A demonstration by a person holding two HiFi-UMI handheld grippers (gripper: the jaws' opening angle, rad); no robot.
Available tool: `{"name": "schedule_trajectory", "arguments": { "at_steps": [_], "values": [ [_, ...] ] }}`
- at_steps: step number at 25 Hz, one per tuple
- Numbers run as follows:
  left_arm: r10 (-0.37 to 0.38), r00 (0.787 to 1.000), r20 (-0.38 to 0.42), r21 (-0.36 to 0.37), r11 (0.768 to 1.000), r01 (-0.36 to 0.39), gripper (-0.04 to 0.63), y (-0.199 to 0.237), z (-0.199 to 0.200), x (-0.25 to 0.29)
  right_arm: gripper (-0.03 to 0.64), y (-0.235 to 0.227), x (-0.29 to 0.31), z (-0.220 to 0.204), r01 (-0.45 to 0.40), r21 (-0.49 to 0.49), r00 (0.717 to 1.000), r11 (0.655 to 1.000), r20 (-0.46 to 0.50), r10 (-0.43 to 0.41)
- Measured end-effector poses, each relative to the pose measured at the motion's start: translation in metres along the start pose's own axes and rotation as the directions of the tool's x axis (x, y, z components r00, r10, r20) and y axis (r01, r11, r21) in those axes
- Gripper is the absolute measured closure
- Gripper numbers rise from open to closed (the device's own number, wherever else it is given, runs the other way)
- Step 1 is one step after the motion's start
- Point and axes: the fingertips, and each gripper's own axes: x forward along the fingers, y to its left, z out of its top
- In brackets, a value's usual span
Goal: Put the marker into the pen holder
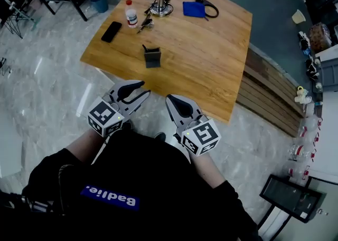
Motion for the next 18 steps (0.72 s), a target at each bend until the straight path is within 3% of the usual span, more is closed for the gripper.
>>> {"name": "schedule_trajectory", "arguments": {
  "at_steps": [3,8,18],
  "values": [
    [-0.016,0.999,0.028,0.025,1.000,0.016,0.468,-0.023,0.004,-0.007,0.611,0.014,-0.006,0.002,-0.003,-0.022,1.000,1.000,0.008,0.003],
    [-0.043,0.998,0.054,0.025,0.999,0.042,0.580,-0.029,0.005,-0.023,0.611,0.030,-0.004,0.006,0.015,-0.042,1.000,0.999,0.027,-0.014],
    [-0.131,0.988,0.078,0.019,0.991,0.130,0.586,-0.024,0.008,-0.058,0.611,0.067,0.023,0.008,0.039,-0.083,0.999,0.996,0.028,-0.037]
  ]
}}
